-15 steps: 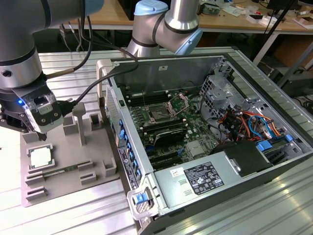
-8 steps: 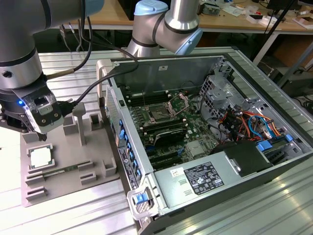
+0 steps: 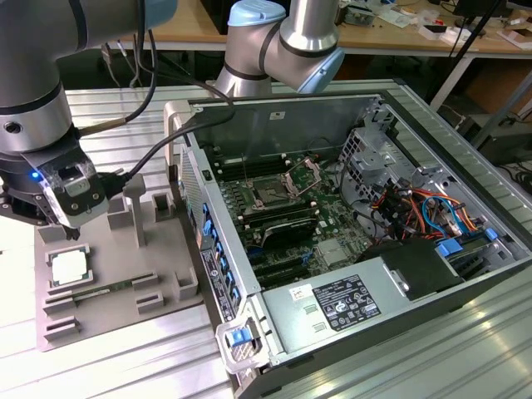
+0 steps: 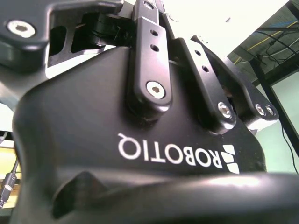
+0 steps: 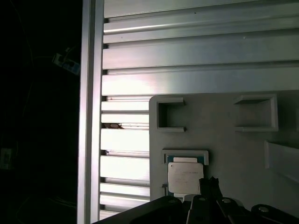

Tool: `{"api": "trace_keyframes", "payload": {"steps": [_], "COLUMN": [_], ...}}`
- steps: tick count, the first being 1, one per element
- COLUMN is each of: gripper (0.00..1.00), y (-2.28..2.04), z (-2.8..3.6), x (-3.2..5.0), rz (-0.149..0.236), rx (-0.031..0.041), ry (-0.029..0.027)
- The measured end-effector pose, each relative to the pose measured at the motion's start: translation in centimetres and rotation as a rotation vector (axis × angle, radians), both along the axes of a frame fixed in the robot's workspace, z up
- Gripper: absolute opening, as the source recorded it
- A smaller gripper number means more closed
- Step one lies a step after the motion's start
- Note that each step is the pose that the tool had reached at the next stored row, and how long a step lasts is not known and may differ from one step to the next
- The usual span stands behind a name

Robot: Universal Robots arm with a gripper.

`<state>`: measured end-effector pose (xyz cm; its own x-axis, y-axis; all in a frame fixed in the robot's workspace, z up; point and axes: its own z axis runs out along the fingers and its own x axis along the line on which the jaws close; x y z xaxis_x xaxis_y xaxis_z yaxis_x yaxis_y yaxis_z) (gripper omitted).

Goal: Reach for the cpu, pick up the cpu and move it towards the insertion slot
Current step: 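Reach for the cpu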

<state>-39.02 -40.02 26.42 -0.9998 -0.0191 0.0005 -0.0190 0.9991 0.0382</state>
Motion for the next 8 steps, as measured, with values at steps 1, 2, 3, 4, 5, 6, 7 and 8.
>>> {"api": "trace_keyframes", "payload": {"steps": [1,2,3,4,5,6,7,8], "gripper": [0.11,0.11,0.11,0.11,0.11,0.11,0.11,0.11], "y": [0.00,0.00,-0.01,-0.01,-0.01,-0.02,-0.02,-0.03], "z": [-0.01,-0.03,-0.05,-0.06,-0.07,-0.09,-0.11,-0.12], "x": [0.00,0.00,0.00,0.00,0.00,0.00,0.00,0.00], "rz": [0.000,0.000,0.000,0.000,0.000,0.000,0.000,0.000], "rx": [0.0000,0.0001,0.0001,0.0000,0.0001,0.0001,0.0000,0.0000], "ry": [0.0000,0.0000,0.0000,0.0000,0.0000,0.0000,0.0000,0.0000]}}
